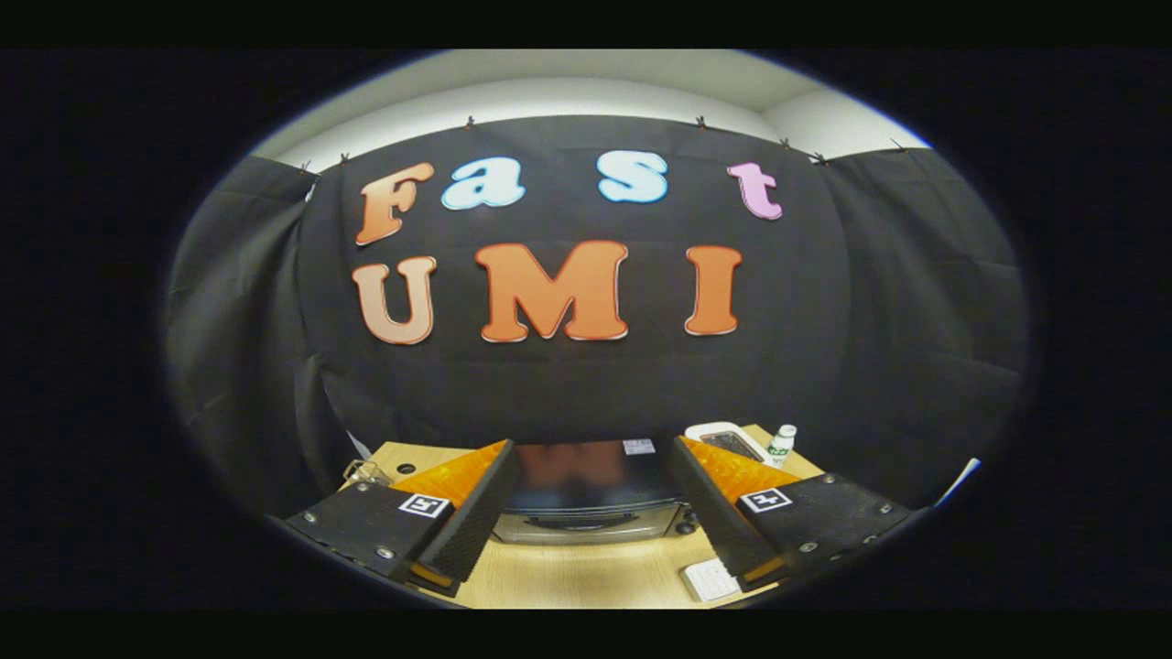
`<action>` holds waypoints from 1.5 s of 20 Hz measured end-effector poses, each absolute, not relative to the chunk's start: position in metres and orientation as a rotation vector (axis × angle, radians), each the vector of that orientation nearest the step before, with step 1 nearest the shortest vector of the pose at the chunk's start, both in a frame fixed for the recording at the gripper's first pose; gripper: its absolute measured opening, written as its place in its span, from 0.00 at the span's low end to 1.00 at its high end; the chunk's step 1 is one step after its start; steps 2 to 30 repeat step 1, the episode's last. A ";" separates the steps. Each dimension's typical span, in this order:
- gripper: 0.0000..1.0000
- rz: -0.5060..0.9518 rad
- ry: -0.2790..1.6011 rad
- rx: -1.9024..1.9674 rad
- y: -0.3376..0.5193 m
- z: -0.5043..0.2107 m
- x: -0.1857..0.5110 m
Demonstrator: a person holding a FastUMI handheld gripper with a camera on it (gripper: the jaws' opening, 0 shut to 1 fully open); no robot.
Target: Open the toaster oven, put the food inside, and close the toaster oven door.
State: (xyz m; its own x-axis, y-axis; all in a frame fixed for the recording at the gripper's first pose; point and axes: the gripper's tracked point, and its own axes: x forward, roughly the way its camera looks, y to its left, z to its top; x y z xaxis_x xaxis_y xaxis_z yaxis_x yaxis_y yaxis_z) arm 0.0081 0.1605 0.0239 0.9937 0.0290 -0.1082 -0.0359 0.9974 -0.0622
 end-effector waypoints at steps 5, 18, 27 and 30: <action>0.99 0.038 0.094 -0.078 0.162 0.030 0.005; 0.99 0.038 0.094 -0.078 0.162 0.030 0.005; 0.99 0.038 0.094 -0.078 0.162 0.030 0.005; 0.99 0.038 0.094 -0.078 0.162 0.030 0.005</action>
